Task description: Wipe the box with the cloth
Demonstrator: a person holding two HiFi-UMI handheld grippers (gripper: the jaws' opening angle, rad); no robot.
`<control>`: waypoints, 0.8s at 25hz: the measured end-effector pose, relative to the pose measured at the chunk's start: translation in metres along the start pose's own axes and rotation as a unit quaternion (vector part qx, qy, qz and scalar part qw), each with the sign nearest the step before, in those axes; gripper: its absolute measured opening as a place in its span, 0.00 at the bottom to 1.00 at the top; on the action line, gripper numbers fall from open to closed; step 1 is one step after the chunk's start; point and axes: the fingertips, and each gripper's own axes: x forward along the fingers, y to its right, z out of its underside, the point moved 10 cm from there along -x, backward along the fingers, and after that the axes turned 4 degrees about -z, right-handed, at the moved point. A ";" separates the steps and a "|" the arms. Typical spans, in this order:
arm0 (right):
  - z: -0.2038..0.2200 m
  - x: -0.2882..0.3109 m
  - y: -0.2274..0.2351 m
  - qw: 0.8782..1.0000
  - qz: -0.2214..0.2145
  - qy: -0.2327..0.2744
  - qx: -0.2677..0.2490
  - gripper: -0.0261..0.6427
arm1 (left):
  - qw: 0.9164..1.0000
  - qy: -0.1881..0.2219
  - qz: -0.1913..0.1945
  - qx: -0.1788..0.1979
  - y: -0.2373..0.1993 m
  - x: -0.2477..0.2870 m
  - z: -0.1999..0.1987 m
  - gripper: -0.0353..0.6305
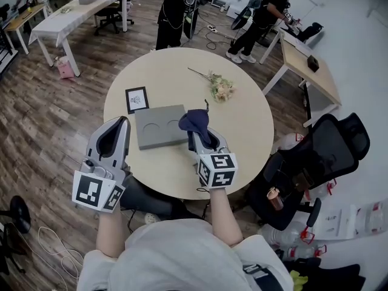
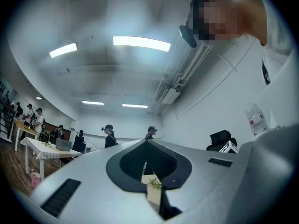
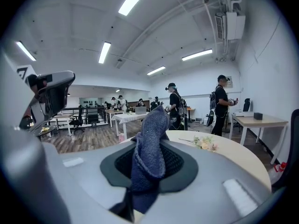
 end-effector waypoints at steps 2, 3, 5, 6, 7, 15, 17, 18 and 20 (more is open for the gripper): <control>-0.008 -0.006 -0.003 1.000 0.002 0.014 -0.006 0.17 | 1.000 0.002 0.002 0.000 0.000 -0.001 -0.002 0.06; -0.012 -0.009 -0.005 1.000 0.004 0.020 -0.010 0.17 | 1.000 0.003 0.003 0.000 0.000 -0.002 -0.003 0.06; -0.020 -0.014 -0.009 0.999 0.005 0.034 -0.018 0.17 | 1.000 0.004 0.003 0.000 -0.002 -0.003 -0.005 0.06; -0.023 -0.016 -0.011 0.999 0.006 0.040 -0.022 0.17 | 1.000 0.005 0.003 0.001 -0.003 -0.003 -0.006 0.06; -0.026 -0.019 -0.013 0.999 0.006 0.046 -0.025 0.17 | 1.000 0.006 0.003 0.001 -0.004 -0.004 -0.006 0.06; -0.043 -0.035 -0.021 0.996 0.011 0.084 -0.037 0.17 | 1.000 0.010 0.003 0.004 -0.008 -0.005 -0.008 0.06; -0.046 -0.038 -0.023 0.995 0.012 0.092 -0.043 0.17 | 1.000 0.010 0.003 0.004 -0.008 -0.005 -0.008 0.06; -0.048 -0.040 -0.024 0.994 0.012 0.096 -0.045 0.17 | 1.000 0.010 0.004 0.004 -0.008 -0.005 -0.009 0.06; -0.051 -0.043 -0.026 0.993 0.013 0.105 -0.048 0.17 | 1.000 0.011 0.005 0.004 -0.008 -0.005 -0.009 0.06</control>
